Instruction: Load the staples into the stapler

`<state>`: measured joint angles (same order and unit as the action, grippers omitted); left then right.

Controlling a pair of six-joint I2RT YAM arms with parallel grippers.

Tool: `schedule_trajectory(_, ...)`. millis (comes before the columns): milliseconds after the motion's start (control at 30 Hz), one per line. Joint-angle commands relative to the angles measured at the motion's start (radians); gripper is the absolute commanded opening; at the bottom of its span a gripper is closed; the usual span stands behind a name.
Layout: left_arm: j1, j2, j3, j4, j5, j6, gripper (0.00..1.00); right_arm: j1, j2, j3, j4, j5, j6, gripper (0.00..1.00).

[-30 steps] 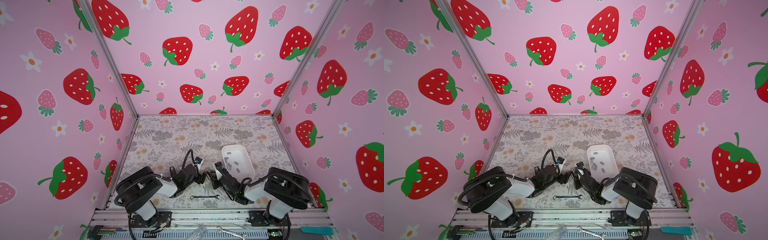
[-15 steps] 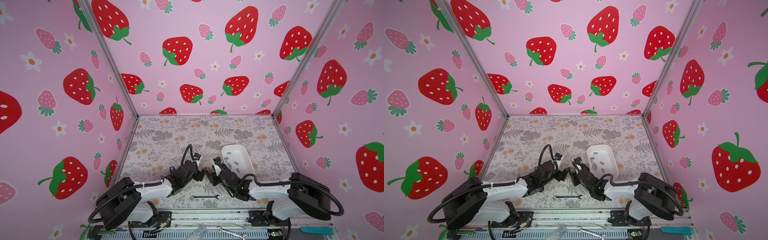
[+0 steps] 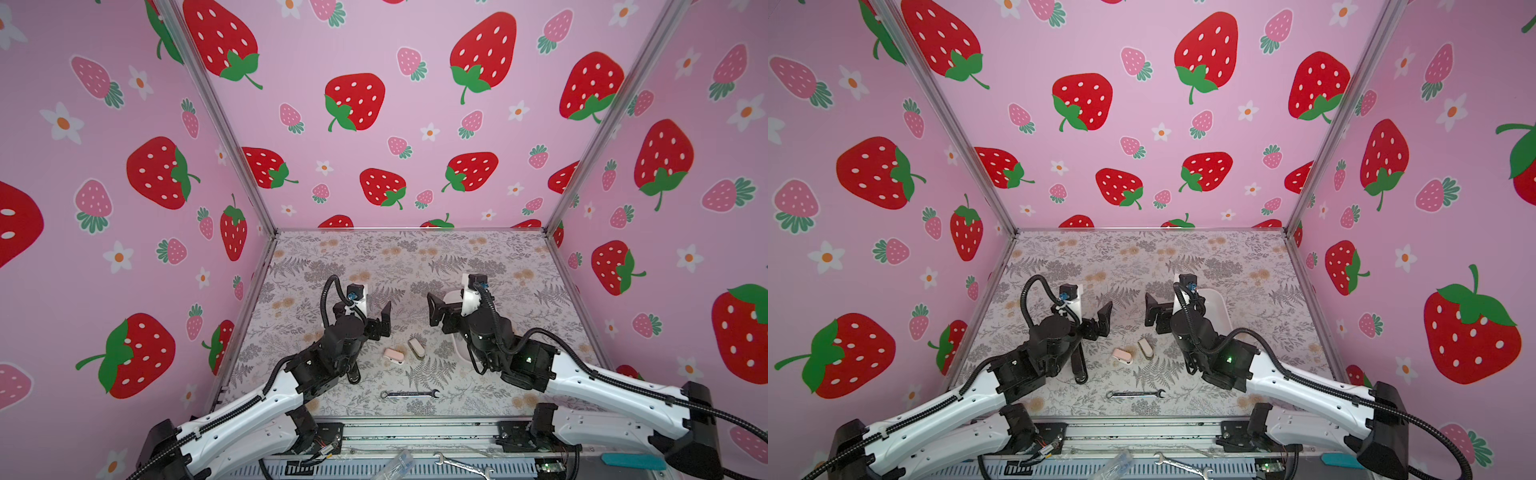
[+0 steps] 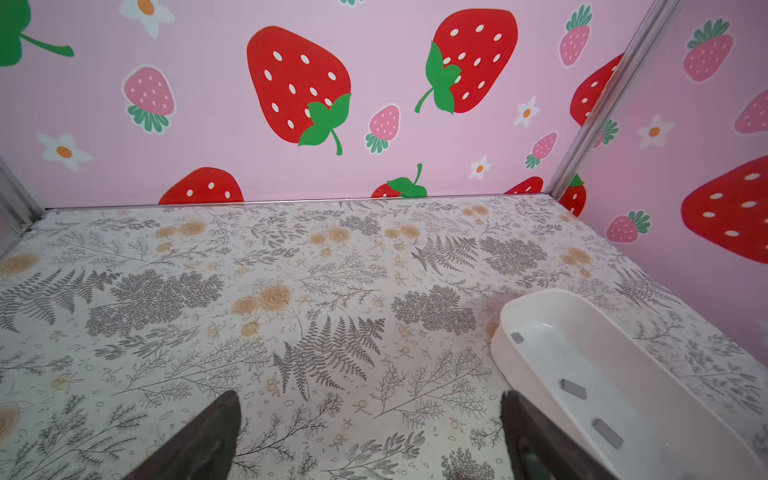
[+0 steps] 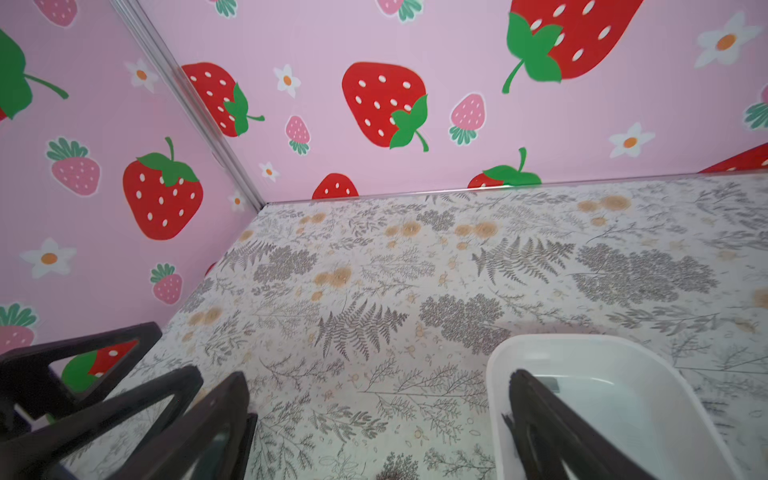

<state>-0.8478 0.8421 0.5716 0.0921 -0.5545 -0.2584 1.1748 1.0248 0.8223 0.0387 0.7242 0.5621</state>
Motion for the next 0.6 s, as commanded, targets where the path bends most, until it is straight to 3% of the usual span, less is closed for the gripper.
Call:
schedule_trajectory(0, 0.018, -0.037, -0.007, 0.011, -0.119, 0.064, 0.99, -0.034, -0.03, 0.008, 0.009, 0.179, -0.145, 0.99)
schedule_trajectory(67, 0.066, -0.042, 0.003, 0.001, -0.125, 0.102, 0.99, -0.091, -0.047, -0.004, 0.003, 0.332, -0.168, 0.99)
schedule_trajectory(167, 0.199, -0.026, -0.014, 0.024, -0.158, 0.089, 0.99, -0.272, -0.106, -0.101, 0.081, 0.377, -0.276, 0.99)
schedule_trajectory(300, 0.433, 0.0, -0.099, 0.093, -0.121, 0.022, 0.99, -0.589, -0.214, -0.305, 0.225, 0.228, -0.381, 0.99)
schedule_trajectory(367, 0.493, 0.015, -0.165, 0.178, -0.154, 0.063, 0.99, -0.714, -0.238, -0.373, 0.201, 0.133, -0.277, 0.99)
schedule_trajectory(400, 0.519, 0.026, -0.204, 0.25, -0.16, 0.105, 0.99, -0.766, -0.245, -0.413, 0.228, 0.032, -0.267, 0.99)
schedule_trajectory(500, 0.575, 0.089, -0.302, 0.396, -0.204, 0.137, 0.99, -0.844, -0.181, -0.507, 0.384, 0.013, -0.299, 0.99)
schedule_trajectory(567, 0.621, 0.162, -0.322, 0.442, -0.164, 0.117, 0.99, -0.887, -0.076, -0.52, 0.444, 0.0, -0.302, 0.99)
